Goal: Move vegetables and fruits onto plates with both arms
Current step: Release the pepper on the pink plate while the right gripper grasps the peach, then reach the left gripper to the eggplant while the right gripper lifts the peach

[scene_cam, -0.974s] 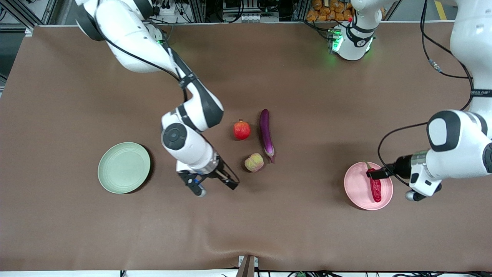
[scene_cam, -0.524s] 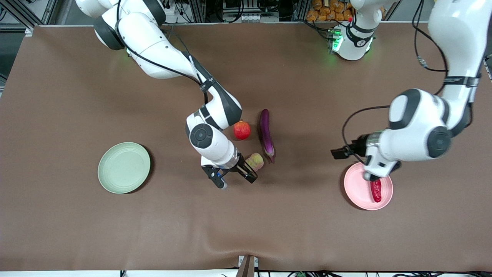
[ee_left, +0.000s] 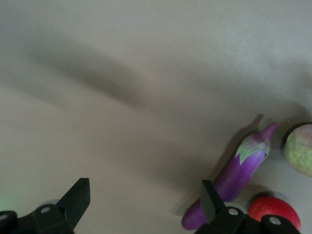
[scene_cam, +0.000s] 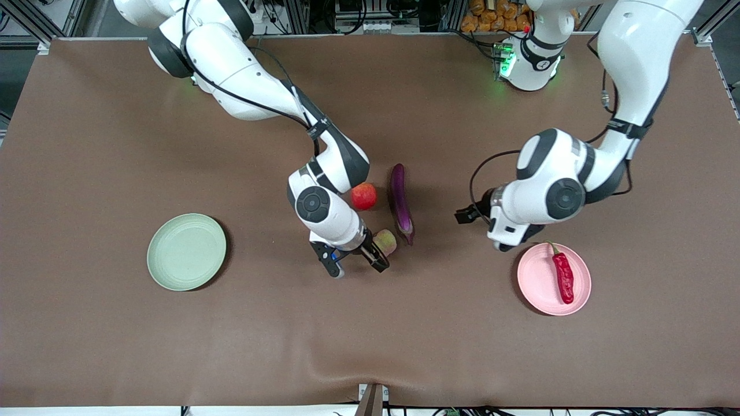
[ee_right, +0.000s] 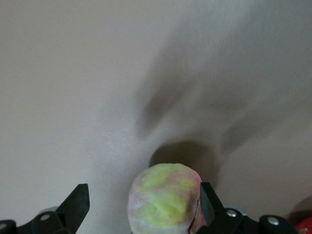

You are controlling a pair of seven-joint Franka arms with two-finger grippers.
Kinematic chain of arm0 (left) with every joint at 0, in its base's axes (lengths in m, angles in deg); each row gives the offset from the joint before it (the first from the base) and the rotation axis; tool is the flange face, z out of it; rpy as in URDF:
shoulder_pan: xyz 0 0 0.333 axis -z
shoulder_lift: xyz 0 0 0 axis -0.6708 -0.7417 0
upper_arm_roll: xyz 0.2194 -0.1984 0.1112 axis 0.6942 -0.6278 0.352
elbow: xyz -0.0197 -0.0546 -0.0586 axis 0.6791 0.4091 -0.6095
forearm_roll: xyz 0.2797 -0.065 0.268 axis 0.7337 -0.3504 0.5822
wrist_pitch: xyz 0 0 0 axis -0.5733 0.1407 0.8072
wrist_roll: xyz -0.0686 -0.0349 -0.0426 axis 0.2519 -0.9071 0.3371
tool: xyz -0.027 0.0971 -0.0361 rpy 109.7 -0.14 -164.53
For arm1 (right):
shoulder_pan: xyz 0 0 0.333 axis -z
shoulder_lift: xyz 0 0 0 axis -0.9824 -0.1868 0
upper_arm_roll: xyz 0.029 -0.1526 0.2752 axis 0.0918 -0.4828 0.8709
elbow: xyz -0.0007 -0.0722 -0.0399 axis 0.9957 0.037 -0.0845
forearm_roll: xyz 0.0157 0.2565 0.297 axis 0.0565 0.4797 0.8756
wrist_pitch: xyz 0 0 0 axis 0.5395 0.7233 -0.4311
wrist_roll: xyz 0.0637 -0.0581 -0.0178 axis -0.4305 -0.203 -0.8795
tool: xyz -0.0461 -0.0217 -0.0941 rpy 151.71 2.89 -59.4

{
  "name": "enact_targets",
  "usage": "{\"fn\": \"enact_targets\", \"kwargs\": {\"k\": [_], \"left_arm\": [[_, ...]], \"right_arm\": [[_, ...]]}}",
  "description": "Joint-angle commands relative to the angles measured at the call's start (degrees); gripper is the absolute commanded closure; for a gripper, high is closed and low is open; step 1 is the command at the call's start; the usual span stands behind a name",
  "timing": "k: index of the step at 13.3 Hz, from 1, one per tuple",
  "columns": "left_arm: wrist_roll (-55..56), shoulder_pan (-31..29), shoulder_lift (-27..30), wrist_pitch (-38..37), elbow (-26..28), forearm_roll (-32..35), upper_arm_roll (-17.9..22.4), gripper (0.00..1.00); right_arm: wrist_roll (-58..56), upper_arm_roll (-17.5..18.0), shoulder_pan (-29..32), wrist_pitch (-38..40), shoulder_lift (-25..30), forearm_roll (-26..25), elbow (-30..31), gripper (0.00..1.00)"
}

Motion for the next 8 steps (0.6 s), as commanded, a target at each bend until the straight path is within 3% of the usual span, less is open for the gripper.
{"fn": "enact_targets", "kwargs": {"k": [1, 2, 3, 4, 5, 8], "left_arm": [[8.23, 3.21, 1.91, 10.13, 5.97, 1.07, -1.11, 0.0], [10.97, 6.01, 1.55, 14.52, 7.38, 1.07, -1.03, 0.0], [11.69, 7.95, 1.38, 20.04, 10.0, 1.16, -0.94, 0.0], [11.7, 8.84, 1.29, 26.8, 13.16, 1.34, -0.94, 0.0], [11.7, 9.98, 1.03, 33.05, 15.89, 1.34, -0.94, 0.0], [11.43, 12.8, -0.38, 35.39, 16.36, 1.43, -0.85, 0.0]], "right_arm": [[1.01, -0.3, -0.74, -0.04, -1.61, 0.95, -2.02, 0.24], [1.88, -0.3, -1.09, -0.13, -1.61, 0.95, -2.02, 0.36], [2.59, -0.3, -1.18, -0.04, -1.61, 0.87, -2.02, 0.59], [2.25, -0.38, -1.09, 0.39, -1.35, 0.52, -2.11, 0.92], [1.72, -0.39, -0.31, 0.92, -1.0, 0.6, -2.11, 1.0], [-4.23, 0.4, 5.13, 10.73, 1.54, 1.13, -2.73, 1.0]]}}
